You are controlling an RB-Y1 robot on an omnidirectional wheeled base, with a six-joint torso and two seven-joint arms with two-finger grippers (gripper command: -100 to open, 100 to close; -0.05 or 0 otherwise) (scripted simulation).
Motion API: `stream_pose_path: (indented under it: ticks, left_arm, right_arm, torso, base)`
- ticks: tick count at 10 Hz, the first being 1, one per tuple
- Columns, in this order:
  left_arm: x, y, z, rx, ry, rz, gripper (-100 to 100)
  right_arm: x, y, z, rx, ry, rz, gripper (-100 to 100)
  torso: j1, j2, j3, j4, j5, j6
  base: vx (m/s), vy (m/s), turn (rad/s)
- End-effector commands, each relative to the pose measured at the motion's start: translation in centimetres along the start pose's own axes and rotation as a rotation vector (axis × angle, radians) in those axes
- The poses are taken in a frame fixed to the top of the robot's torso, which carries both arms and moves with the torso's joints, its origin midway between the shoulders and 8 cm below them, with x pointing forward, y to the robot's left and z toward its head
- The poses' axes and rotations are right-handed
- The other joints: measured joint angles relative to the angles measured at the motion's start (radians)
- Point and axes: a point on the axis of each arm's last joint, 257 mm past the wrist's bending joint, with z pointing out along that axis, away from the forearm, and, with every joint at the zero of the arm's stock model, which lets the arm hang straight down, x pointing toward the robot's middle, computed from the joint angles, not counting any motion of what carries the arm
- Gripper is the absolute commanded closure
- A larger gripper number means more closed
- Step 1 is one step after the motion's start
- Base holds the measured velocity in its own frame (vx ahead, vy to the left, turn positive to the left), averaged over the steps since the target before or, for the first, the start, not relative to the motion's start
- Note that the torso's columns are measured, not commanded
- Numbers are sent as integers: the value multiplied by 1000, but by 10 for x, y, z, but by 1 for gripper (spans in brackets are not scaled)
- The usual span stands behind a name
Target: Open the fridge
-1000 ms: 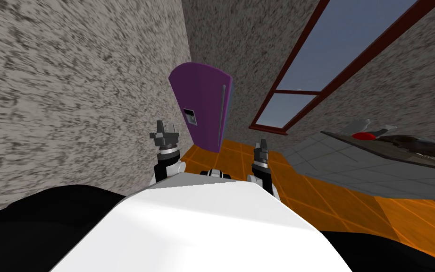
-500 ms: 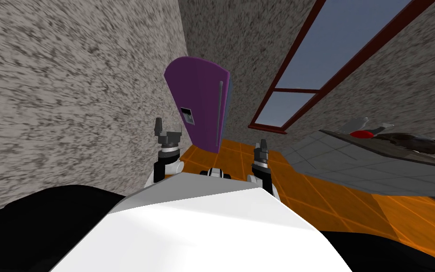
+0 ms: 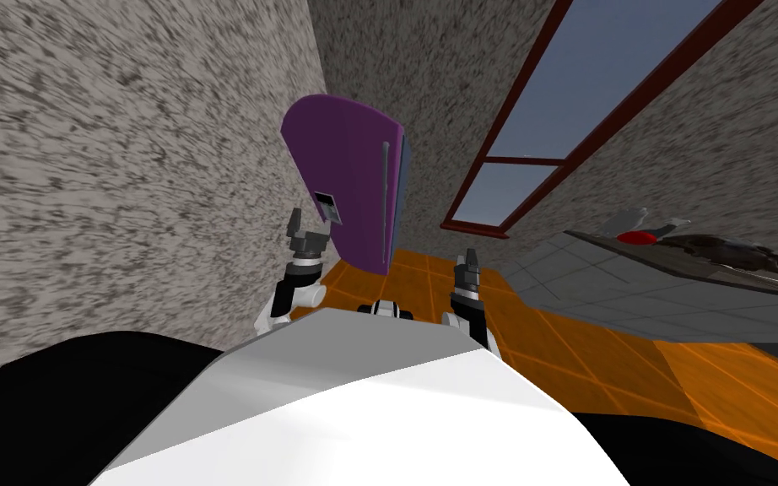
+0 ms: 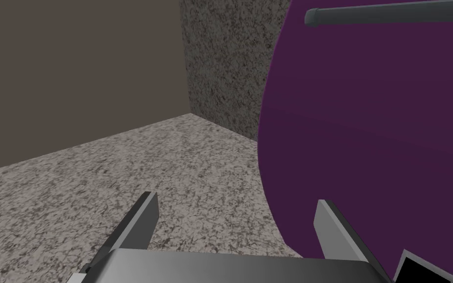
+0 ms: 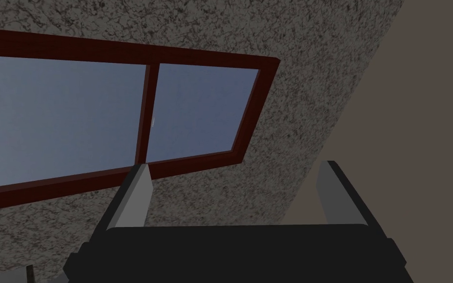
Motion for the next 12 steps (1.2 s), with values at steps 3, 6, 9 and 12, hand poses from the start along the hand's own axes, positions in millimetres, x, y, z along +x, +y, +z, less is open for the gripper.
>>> stream_pose_path:
  ticks: [3, 6, 9, 12]
  left_arm:
    - [0, 20, 11, -69, 63, -40, -100]
    - [-3, 41, 24, -141, 101, -79, -100]
    - [-4, 52, 32, -183, 126, -92, -100]
    - [-13, 73, 47, -264, 144, -125, -100]
  right_arm:
    - [0, 0, 0, 0, 0, 0, 0]
    - [0, 0, 0, 0, 0, 0, 0]
    - [0, 0, 0, 0, 0, 0, 0]
    - [0, 0, 0, 0, 0, 0, 0]
  torso:
    - [0, -2, -1, -1, 0, 0]
    - [-1, -1, 0, 0, 0, 0]
    - [-1, -1, -1, 0, 0, 0]
    - [-1, 0, 0, 0, 0, 0]
  base:
    - [54, -53, -34]
    - [61, -71, -48]
    - [60, -71, -44]
    - [65, -86, -49]
